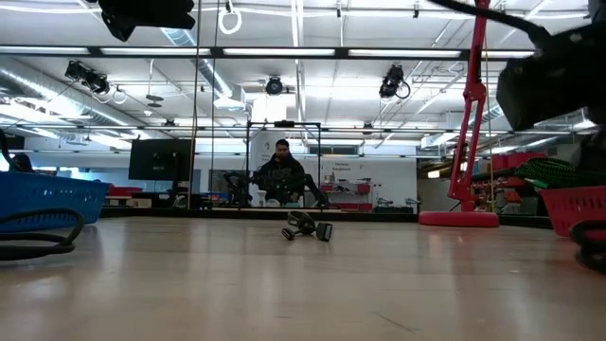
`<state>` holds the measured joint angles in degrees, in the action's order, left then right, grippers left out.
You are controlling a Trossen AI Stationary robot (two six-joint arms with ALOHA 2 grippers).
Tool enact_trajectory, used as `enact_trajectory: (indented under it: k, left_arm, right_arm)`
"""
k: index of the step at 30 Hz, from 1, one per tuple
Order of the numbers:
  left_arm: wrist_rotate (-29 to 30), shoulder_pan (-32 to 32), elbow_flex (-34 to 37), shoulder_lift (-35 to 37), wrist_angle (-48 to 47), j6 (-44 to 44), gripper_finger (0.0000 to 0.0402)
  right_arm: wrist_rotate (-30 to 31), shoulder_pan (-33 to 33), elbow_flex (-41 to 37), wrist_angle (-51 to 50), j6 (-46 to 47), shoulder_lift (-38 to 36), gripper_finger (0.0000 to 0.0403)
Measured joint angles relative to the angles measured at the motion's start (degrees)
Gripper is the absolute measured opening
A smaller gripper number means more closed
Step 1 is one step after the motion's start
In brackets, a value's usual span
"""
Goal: Pick & Place USB Port
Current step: Put the black charger cable into the blue basket
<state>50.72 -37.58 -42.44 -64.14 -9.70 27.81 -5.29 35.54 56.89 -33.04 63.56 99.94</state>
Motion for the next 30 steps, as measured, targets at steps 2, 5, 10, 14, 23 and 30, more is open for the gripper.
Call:
enact_trajectory:
  k: [2,5,10,14,23,30]
  left_arm:
    - [-0.5,0.0,0.0,0.0,0.2,0.0,0.0142]
    - [-0.7,0.0,0.0,0.0,0.2,0.0,0.0142]
    - [-0.7,0.0,0.0,0.0,0.4,0.0,0.0142]
    - [-0.7,0.0,0.0,0.0,0.5,0.0,0.0142]
    - [1.1,0.3,0.0,0.0,4.3,-0.4,0.0142]
    - [1.3,1.6,0.0,0.0,7.9,-6.1,0.0142]
  right_arm:
    - [-1.0,0.2,0.0,0.7,-0.6,1.4,0.0169]
    - [-1.2,0.4,0.3,0.7,-1.0,2.8,0.016]
    - [-1.6,0.4,0.3,0.5,-2.6,3.3,0.0067]
    - [-2.2,-0.3,0.4,0.8,-1.6,3.0,0.0029]
    - [3.2,-4.2,10.2,-3.6,-10.3,3.5,0.0029]
    - [13.6,-8.4,21.7,-6.9,-22.6,3.5,0.0029]
